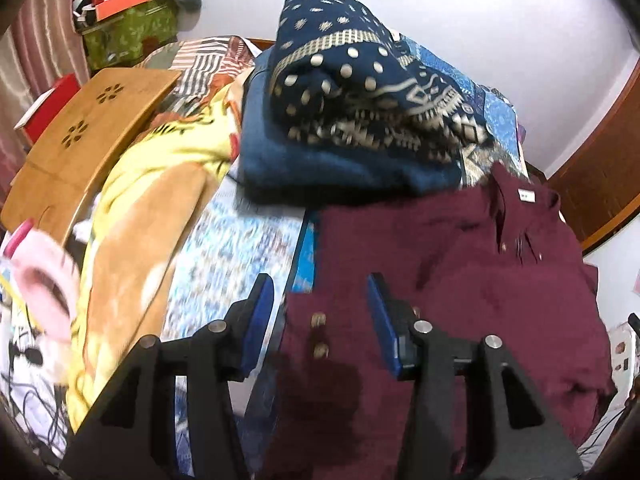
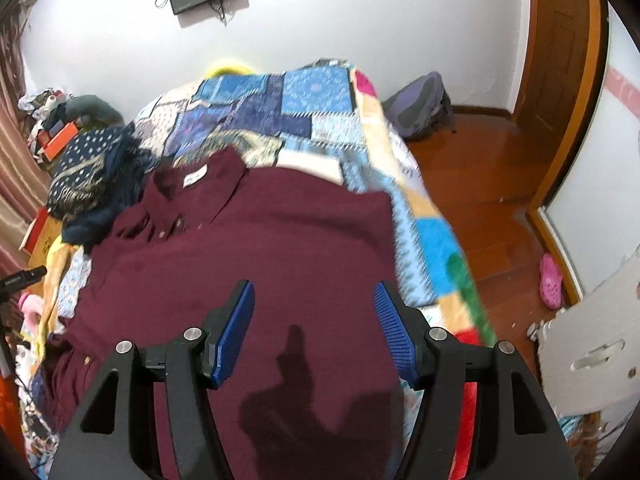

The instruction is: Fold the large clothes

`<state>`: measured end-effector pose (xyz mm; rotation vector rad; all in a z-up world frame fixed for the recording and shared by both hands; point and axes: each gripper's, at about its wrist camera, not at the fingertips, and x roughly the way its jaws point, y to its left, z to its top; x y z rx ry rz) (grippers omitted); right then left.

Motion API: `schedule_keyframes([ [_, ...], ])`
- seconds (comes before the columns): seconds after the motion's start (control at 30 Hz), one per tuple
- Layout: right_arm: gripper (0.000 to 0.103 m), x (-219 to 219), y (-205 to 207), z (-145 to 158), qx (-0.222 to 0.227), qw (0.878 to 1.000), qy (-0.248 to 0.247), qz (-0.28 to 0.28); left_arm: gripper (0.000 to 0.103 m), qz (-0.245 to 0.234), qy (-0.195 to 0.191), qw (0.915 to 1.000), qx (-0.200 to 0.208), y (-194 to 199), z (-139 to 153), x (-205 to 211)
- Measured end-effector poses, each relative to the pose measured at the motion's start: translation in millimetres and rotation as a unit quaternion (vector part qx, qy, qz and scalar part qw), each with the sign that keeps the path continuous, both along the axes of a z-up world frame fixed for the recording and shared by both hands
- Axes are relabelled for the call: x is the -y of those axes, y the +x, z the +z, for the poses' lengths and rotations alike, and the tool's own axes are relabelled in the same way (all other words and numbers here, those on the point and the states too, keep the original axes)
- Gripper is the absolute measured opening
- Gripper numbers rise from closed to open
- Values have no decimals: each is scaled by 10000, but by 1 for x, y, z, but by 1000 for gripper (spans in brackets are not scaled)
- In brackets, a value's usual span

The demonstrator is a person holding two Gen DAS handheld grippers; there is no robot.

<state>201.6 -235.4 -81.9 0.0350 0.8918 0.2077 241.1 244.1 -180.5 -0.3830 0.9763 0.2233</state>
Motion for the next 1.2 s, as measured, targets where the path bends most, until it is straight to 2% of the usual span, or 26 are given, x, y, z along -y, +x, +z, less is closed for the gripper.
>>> schedule_keyframes([
  [0.1,60,8,18,1,44,9999,-131,-59,48,-183,-11,9997,-147,26,-9,-3],
  [0.17,62,16,32,-3,-8,9999,-96,-134,48,-320,-201,9987,-342,46,-25,-6],
  [0.23,62,28,54,-16,-245,9989,-69,-383,48,-356,-485,9965,-586,63,-46,-10],
  [0.37,62,52,89,-46,-828,9936,456,-613,48,-418,-1279,9876,-814,86,-86,-21],
  [0.47,62,69,108,-69,-1155,9857,803,-928,48,-305,-1568,9818,-1023,96,-111,-27],
  [0.57,62,74,117,-81,-1368,9793,1146,-953,48,-388,-1709,9792,-1022,102,-122,-26],
  [0.67,61,62,120,-84,-1412,9800,1220,-694,45,-444,-1606,9812,-972,106,-125,-21],
  [0.73,58,54,124,-85,-1425,9818,1175,-449,14,-446,-1394,9851,-907,108,-124,-17],
  [0.77,50,49,126,-87,-1432,9824,1150,-326,11,-456,-1217,9873,-912,109,-123,-14],
  [0.8,36,43,128,-89,-1466,9824,1136,-234,4,-482,-1060,9893,-876,110,-121,-10],
  [0.83,31,37,130,-90,-1511,9824,1088,-162,2,-488,-810,9922,-817,110,-116,-5],
  [0.9,16,34,132,-89,-1423,9860,849,-171,2,-448,-468,9950,-758,112,-108,0],
  [0.93,12,30,131,-85,-1330,9883,728,-171,1,-417,-347,9958,-734,112,-104,1],
  [1.03,11,32,129,-81,-1251,9900,611,-227,1,-249,-95,9972,-699,118,-96,1],
  [1.2,12,25,122,-76,-1132,9933,112,-204,2,-137,-290,9959,-850,122,-99,-1],
])
